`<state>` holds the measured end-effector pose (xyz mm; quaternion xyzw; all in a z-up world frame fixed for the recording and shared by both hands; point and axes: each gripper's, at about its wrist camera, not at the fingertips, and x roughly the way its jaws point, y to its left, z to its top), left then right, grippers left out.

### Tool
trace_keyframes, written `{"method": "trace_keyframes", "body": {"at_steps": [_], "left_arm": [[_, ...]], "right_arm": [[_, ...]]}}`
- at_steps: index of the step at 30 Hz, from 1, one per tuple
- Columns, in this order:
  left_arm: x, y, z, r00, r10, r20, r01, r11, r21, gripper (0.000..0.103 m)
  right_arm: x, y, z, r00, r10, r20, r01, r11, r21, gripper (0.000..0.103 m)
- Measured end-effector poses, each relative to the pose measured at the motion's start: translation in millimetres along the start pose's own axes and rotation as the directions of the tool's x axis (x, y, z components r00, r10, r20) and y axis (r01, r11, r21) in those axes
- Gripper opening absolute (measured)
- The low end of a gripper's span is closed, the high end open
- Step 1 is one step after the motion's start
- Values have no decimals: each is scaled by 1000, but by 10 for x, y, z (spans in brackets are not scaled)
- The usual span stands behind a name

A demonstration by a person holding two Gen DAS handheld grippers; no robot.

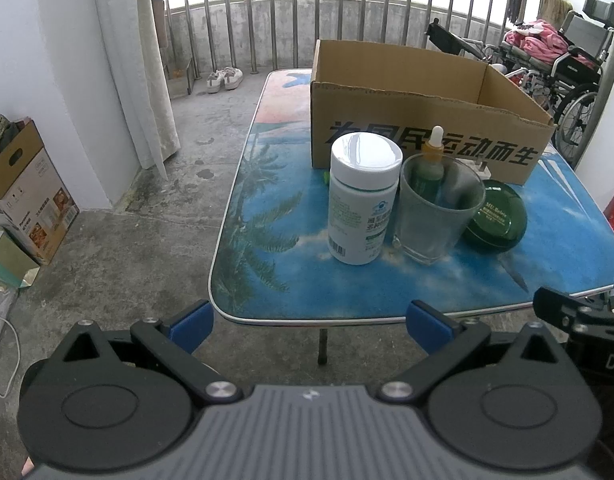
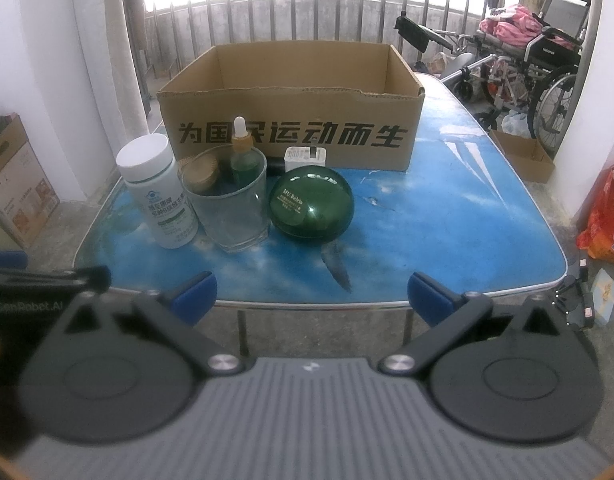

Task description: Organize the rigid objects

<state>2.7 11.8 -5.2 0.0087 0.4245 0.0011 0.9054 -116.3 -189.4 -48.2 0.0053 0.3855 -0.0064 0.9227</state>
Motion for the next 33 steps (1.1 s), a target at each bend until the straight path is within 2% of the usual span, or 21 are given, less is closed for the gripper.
{"method": "trace_keyframes", "body": {"at_steps": [6,11,16,20,27,31,33], "left_arm": [[-18,89,32,999,-25,31,25,1000,-3,103],[-87,216,114,990,-86,113,88,996,-10,103],[-81,274,217,978,-127,164,129,992,-1,103],[-66,313,235,961,-183,205,187,982,2,103],[0,234,196,947,-189,259,180,982,59,103],[-4,138,139,927,-224,302,190,972,137,103],[32,77,125,924,-230,306,186,968,167,103]], "right_arm": [[27,-45,28,1000,-4,-2,4,1000,2,102],[-79,-58,199,996,-10,94,16,998,-68,102],[-284,-93,441,961,23,274,17,990,-143,102],[-340,-85,573,937,57,344,10,982,-190,102],[-172,-34,656,934,197,299,-144,971,-189,102],[-139,58,780,910,288,299,-232,950,-208,102],[-140,92,863,891,345,295,-291,933,-211,102]]}}
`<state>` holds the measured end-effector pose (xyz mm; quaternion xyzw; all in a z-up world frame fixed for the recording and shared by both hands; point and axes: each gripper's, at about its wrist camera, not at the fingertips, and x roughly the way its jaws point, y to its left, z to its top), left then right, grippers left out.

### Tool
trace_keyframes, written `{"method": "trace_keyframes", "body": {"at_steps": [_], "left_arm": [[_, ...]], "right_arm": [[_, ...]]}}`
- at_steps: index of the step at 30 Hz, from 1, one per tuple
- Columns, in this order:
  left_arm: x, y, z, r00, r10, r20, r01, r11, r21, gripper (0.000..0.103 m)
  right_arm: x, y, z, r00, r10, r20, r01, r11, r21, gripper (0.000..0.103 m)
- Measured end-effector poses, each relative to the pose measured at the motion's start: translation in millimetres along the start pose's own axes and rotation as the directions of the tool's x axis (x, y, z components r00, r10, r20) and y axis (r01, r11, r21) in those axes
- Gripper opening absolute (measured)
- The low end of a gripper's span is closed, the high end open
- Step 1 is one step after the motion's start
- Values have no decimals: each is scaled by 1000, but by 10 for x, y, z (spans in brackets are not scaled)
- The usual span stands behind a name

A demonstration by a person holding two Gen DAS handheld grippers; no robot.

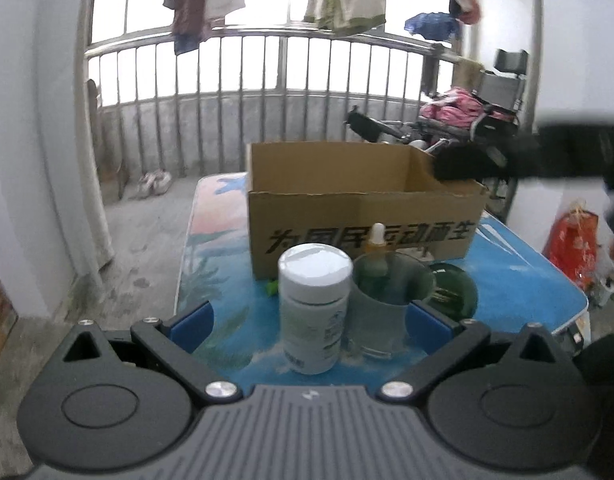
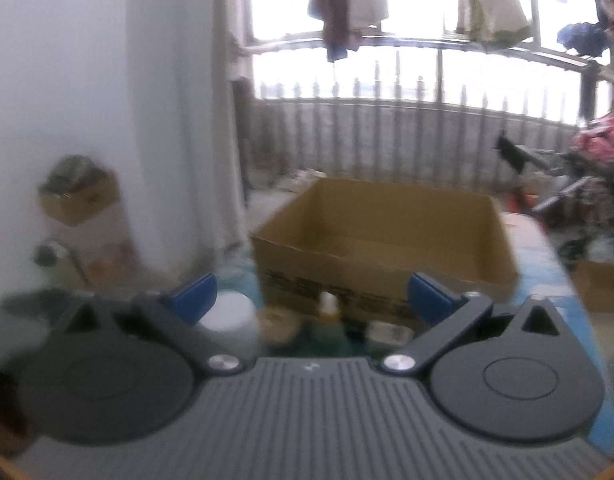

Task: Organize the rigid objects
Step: 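Bring left tool around the white jar body while right tool descends over its lid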

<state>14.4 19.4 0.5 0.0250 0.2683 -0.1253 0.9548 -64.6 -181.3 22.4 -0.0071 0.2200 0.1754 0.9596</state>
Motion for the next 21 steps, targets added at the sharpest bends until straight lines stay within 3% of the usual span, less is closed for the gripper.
{"method": "trace_keyframes", "body": {"at_steps": [4,9,11,21], "left_arm": [[106,-91,-22,1000,14,2,-14,998,61,101],[281,-140,-113,1000,4,-16,-2,993,115,94],[346,-97,-155,999,-17,-34,21,994,109,92],[523,79,-228,995,-80,-56,84,993,79,69]], "right_arm": [[152,111,117,994,107,-25,-107,994,-16,101],[499,204,147,971,196,-136,-195,981,19,89],[629,251,182,963,209,-173,-208,978,23,79],[1101,588,160,934,202,-296,-231,971,-66,67]]}}
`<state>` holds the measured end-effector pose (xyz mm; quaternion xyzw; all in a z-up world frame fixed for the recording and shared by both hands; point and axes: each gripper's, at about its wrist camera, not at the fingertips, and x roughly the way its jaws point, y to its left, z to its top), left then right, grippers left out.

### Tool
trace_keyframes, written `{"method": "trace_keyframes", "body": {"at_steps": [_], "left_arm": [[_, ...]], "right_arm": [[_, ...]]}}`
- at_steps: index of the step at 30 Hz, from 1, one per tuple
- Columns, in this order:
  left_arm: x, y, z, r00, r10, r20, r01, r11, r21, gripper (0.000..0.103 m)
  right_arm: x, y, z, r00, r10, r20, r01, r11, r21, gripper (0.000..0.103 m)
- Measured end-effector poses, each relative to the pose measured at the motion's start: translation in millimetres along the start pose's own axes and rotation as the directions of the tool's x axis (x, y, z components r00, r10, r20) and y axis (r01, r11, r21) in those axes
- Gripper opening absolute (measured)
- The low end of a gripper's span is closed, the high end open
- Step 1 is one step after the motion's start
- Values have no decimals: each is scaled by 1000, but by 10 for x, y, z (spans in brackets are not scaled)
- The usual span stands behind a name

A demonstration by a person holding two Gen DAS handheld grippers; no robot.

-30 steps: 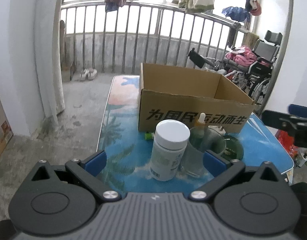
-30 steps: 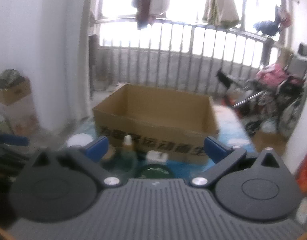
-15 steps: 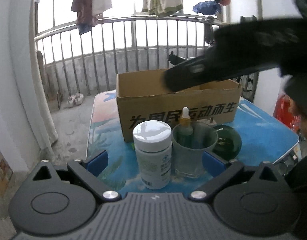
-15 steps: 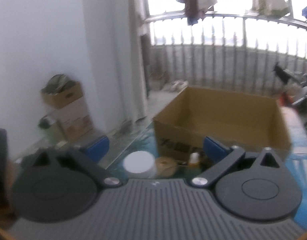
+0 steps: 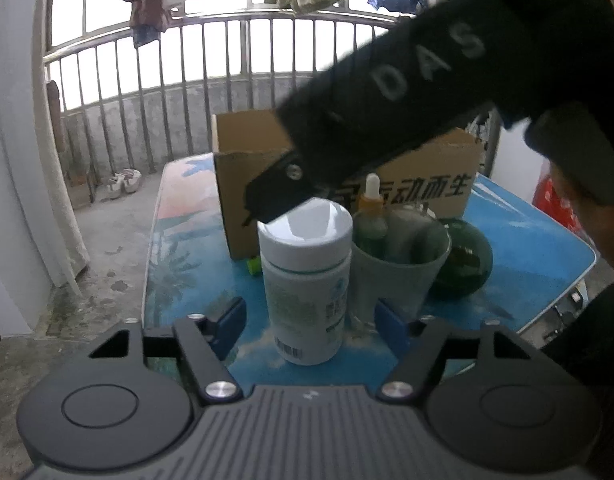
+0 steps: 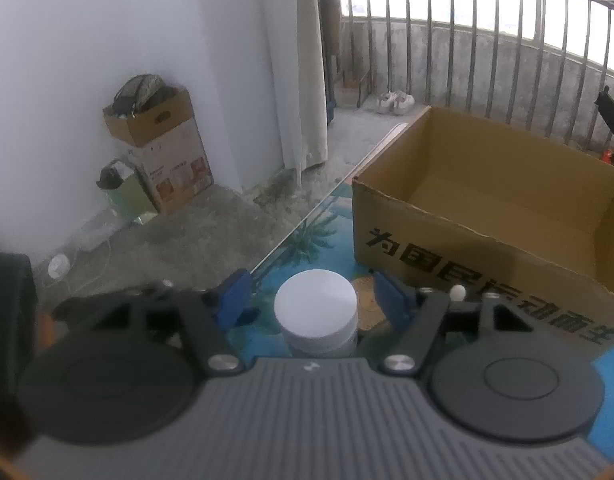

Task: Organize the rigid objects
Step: 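Bring left tool around the white jar body while right tool descends over its lid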

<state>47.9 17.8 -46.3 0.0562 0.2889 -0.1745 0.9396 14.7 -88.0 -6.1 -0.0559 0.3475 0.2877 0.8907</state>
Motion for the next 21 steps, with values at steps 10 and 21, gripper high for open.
{"method": "trace_keyframes", "body": {"at_steps": [10,21], "left_arm": [[117,111,14,998,-52,-18,52,999,-12,65],[215,233,41,995,-86,-46,82,994,-71,50]], "right_arm": [[270,-15,24,997,-9,-72,6,999,-34,59],[353,-62,-31,996,1,-93,-4,1000,-28,51]]}}
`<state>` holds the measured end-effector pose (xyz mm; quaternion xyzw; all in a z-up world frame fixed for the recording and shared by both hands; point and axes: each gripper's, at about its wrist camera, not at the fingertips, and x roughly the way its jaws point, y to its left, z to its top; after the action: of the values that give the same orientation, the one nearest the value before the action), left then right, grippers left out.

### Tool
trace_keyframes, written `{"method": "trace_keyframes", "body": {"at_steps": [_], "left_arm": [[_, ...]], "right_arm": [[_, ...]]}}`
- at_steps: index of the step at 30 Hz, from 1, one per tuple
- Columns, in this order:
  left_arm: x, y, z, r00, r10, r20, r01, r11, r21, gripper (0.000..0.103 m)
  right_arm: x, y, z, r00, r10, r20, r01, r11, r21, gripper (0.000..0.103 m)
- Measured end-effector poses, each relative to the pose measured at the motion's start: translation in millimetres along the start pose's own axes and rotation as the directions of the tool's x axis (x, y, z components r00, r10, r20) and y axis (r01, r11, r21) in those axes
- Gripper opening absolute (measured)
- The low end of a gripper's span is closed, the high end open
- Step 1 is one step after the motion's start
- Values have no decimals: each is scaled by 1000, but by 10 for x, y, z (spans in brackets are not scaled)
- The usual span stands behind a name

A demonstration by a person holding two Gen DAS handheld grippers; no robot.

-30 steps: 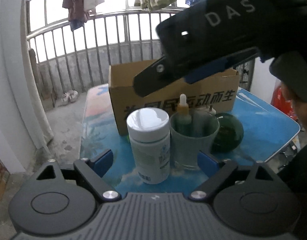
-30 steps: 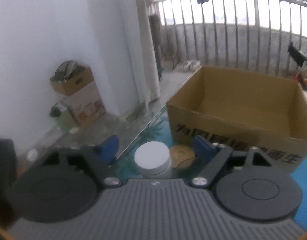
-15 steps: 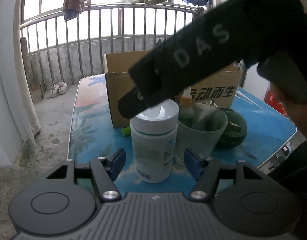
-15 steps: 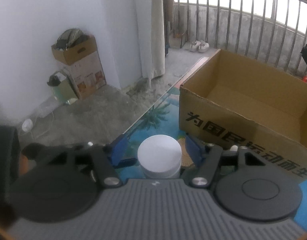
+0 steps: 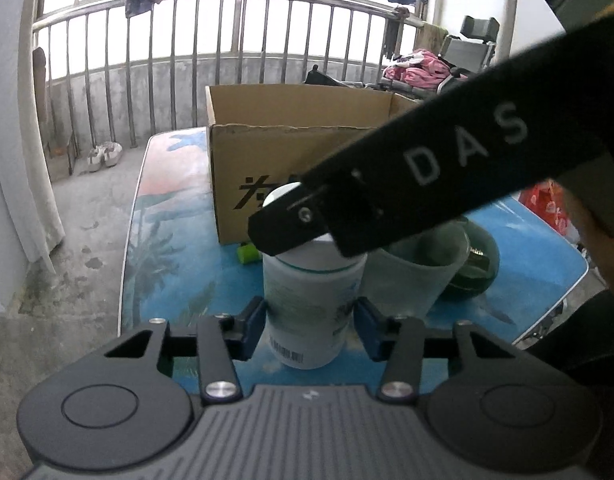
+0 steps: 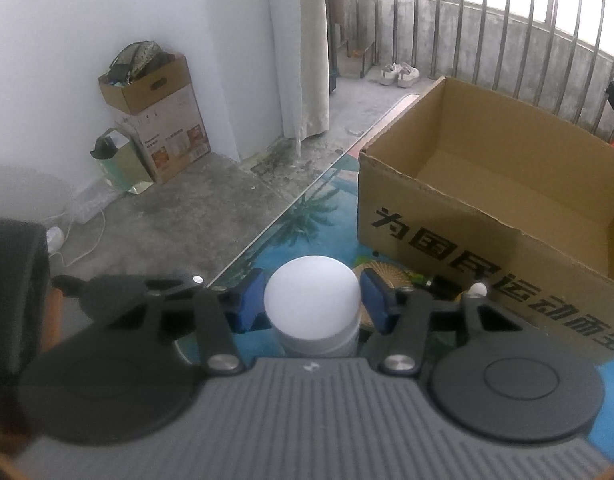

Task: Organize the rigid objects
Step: 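Bring left tool around the white jar body while right tool descends over its lid, then close left tool on the white jar while right tool clamps its lid, lift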

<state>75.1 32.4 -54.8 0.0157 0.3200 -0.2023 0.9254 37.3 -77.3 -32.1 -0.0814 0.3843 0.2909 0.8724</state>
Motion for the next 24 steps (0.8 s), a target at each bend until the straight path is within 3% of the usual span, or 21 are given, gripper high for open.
{"method": "trace_keyframes", "body": {"at_steps": [18,24], "left_arm": [[-224,15,-77,998,58,-12,-58,998,-18,50],[-211,6,-118,998,60,-5,-60,998,-17,50]], "right_arm": [[-97,200,1,998,67,-1,-67,998,-21,51],[-83,301,2,998,56,-20,-57,997,-42,52]]}}
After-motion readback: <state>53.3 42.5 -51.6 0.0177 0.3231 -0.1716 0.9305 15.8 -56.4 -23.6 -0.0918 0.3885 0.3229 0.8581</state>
